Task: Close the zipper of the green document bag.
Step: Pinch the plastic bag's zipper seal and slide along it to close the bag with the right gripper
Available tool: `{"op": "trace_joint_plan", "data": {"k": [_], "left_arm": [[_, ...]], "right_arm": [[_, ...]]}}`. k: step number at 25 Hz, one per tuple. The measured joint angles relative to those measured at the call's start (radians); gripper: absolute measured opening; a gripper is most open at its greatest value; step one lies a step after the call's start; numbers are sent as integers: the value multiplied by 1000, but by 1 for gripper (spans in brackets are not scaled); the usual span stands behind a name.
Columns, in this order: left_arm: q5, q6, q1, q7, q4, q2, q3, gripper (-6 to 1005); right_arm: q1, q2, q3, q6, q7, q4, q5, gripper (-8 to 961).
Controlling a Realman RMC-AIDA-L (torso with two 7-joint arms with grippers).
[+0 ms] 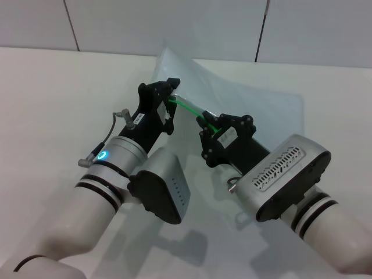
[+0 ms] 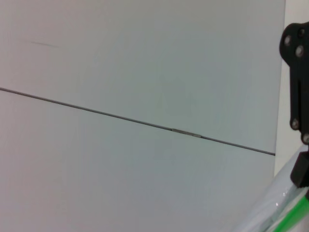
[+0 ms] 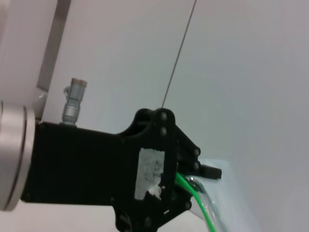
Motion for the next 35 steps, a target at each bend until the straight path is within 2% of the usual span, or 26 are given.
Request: {"op": "trace_joint_plan", "data": {"k": [35], "left_arm": [[22,-6,2,-40,2,0,1,53]], "right_arm": [[-43,2,38,27,3,87,5,70]]}}
